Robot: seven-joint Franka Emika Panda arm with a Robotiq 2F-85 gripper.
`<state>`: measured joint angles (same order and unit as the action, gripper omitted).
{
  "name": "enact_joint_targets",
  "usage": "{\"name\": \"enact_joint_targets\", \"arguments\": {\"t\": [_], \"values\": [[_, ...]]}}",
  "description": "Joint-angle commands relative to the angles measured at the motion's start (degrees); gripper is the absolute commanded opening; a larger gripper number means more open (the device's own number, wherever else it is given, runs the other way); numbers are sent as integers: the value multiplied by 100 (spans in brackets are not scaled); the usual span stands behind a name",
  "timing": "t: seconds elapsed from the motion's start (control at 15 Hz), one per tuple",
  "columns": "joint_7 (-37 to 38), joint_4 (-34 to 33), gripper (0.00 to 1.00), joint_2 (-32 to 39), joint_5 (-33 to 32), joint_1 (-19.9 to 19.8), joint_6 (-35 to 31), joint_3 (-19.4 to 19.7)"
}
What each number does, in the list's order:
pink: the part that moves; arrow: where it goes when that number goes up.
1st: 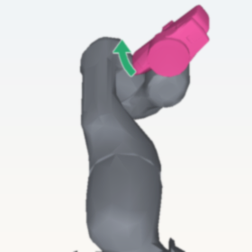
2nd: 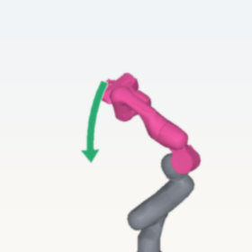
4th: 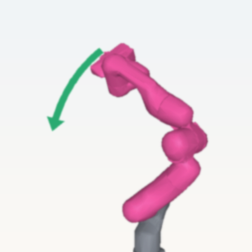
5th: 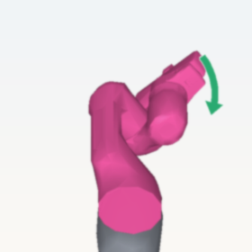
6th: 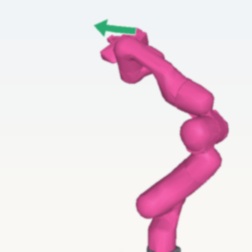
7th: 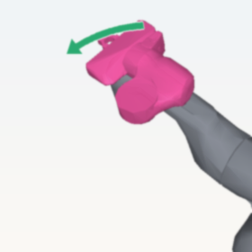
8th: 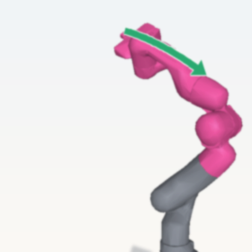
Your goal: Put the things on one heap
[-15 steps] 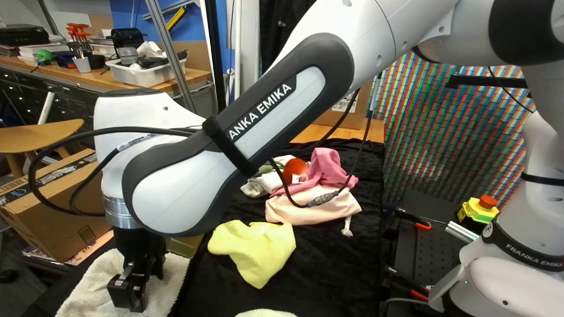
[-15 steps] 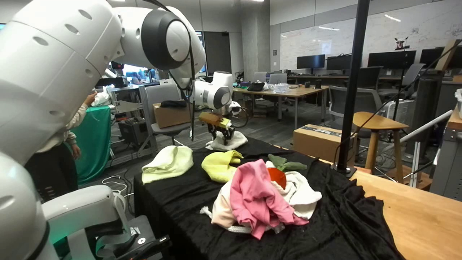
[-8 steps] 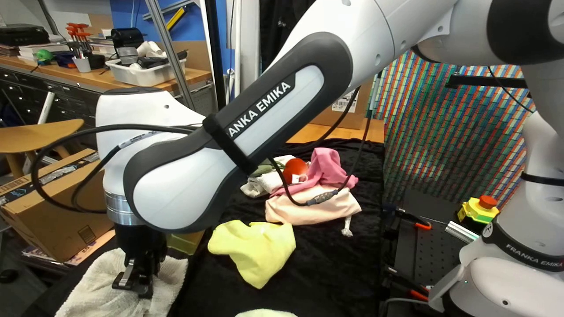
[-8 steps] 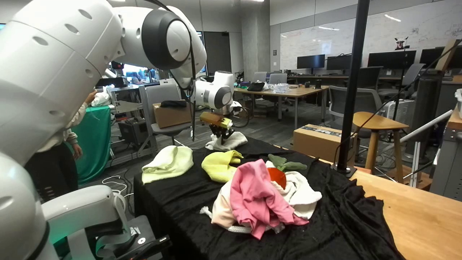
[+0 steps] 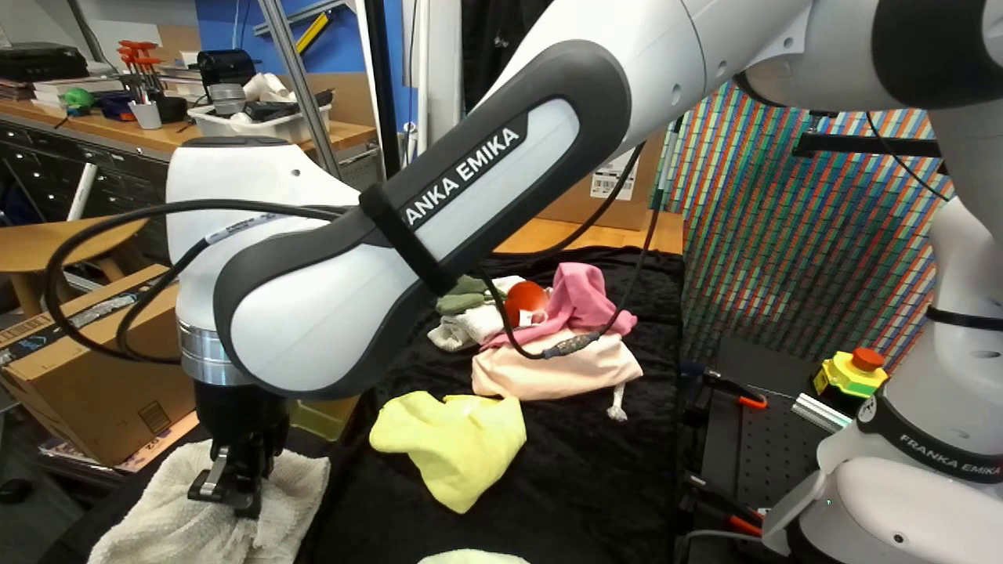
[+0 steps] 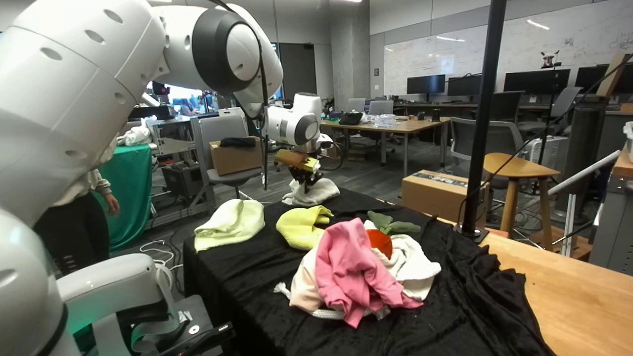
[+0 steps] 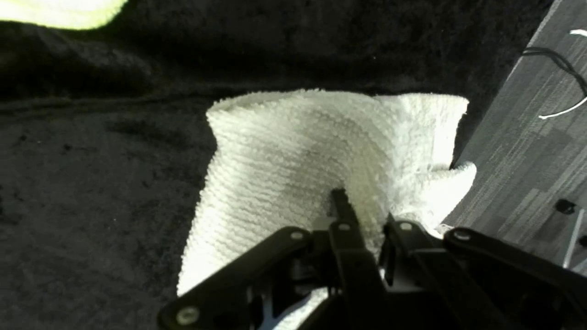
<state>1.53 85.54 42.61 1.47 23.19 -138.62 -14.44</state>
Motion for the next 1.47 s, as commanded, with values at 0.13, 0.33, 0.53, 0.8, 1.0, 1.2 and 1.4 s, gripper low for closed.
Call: {"name": "enact_joint_targets", "arguments": {"t": [0.13,0.33,0.53,0.8,1.0,1.2,1.4], "values": [[-173,266,7,-545,53,-129,-291,-80],[-176,434,7,-860,105,-228,-507,-84],[-137,630,6,-1229,136,-361,-671,-56],[-129,1026,6,-1864,181,-640,-785,-3],[-167,1313,6,-2407,228,-886,-561,18],[-139,1606,5,-2924,188,-1063,-200,105],[-149,2008,5,-3425,119,-1201,49,233]]}}
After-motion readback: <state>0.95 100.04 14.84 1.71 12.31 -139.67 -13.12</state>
